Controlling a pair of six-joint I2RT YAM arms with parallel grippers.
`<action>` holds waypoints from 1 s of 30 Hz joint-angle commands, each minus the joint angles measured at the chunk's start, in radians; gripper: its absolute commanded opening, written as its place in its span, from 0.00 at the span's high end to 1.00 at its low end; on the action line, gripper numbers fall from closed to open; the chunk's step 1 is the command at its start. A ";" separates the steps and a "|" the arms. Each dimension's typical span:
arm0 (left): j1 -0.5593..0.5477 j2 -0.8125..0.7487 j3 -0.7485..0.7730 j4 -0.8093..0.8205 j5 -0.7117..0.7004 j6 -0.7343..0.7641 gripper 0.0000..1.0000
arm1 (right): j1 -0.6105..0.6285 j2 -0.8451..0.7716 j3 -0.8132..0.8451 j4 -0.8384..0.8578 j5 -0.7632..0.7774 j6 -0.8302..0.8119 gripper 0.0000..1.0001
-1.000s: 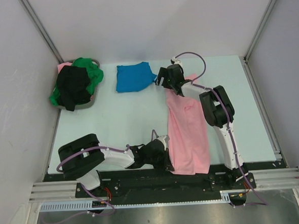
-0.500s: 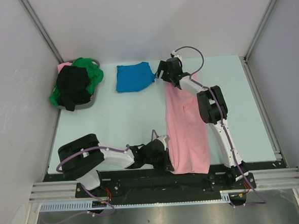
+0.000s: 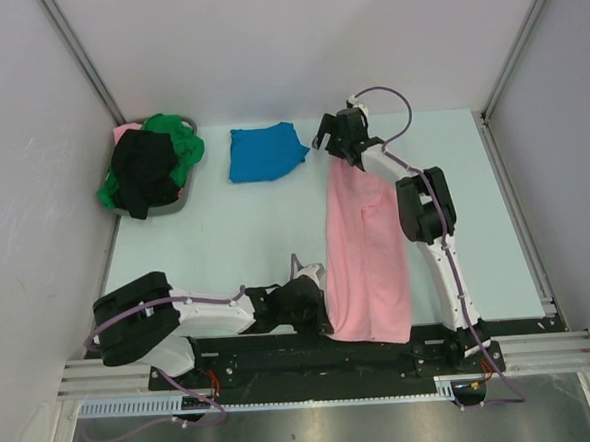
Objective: Fold and stack the t-shirts
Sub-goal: Fold the tshirt
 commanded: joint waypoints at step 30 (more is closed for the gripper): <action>-0.085 -0.107 -0.016 0.061 -0.060 -0.037 0.95 | 0.029 -1.878 -1.446 -0.811 -0.058 0.211 0.09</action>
